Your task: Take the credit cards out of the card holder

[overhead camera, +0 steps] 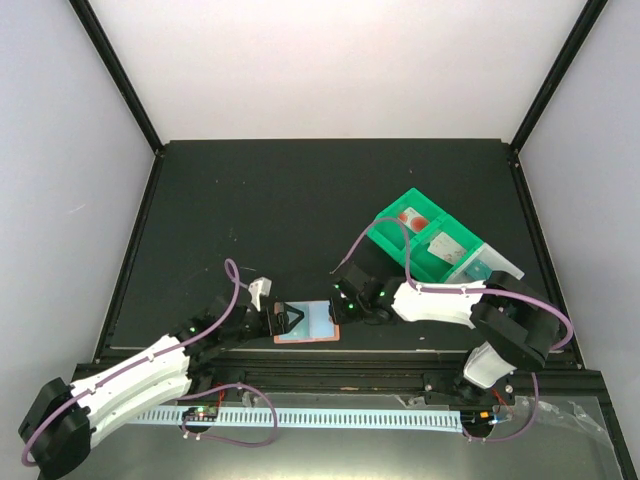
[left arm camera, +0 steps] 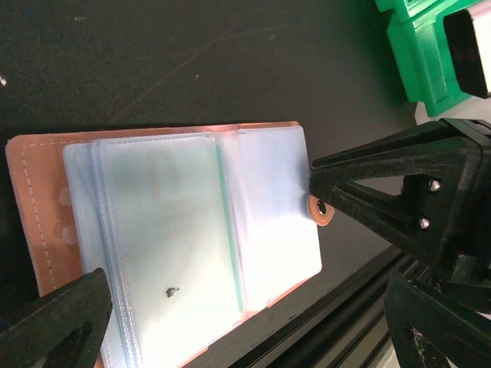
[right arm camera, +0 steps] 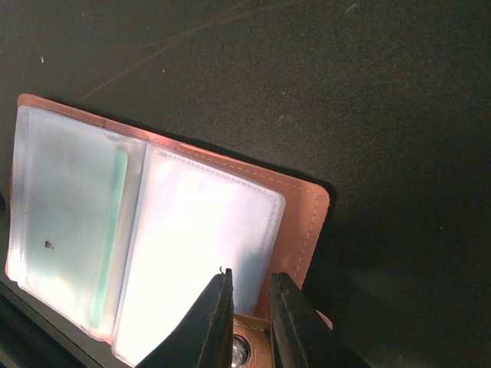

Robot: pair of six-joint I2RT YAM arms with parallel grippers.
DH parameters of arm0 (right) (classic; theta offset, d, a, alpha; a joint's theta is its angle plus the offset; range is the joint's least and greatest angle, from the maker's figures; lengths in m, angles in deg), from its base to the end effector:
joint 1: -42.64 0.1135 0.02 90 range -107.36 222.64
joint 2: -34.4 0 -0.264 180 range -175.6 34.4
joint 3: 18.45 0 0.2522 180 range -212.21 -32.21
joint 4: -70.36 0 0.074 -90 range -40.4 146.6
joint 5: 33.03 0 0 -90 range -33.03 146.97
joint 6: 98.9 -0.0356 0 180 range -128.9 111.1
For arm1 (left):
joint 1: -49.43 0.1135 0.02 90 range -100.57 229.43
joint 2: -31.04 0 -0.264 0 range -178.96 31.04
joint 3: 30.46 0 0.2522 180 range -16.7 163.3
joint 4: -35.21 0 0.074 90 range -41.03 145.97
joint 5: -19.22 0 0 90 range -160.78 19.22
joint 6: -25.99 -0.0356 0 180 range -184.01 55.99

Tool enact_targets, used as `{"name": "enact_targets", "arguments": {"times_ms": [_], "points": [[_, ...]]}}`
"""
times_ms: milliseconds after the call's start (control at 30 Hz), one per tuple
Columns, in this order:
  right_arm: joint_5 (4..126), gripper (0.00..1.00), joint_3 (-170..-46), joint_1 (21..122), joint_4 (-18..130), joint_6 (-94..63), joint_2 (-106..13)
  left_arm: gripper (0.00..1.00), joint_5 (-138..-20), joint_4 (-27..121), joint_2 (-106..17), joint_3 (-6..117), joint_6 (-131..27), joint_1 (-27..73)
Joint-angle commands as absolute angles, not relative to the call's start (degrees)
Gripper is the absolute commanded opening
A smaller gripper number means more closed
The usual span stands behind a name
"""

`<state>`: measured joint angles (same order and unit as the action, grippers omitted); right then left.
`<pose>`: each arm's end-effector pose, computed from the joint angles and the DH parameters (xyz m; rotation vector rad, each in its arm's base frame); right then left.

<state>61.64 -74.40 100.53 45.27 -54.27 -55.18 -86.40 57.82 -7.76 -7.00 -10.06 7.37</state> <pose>0.1490 0.2429 0.1443 -0.3353 2.7653 0.6819 0.0996 -0.1028 0.1456 -0.0920 2.4924 -1.1314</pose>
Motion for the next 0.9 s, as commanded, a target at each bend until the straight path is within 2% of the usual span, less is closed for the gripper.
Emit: {"name": "enact_targets", "arguments": {"times_ms": [0,867], "points": [[61.1,0.13,-73.3,101.0,47.0,-55.0,-55.8,0.99,-86.6,53.5,-8.7,-7.7,-10.9,7.6],[62.1,0.12,-72.2,101.0,50.0,-55.9,-57.5,0.99,-95.6,42.7,-17.0,-7.3,-9.2,7.5]]}}
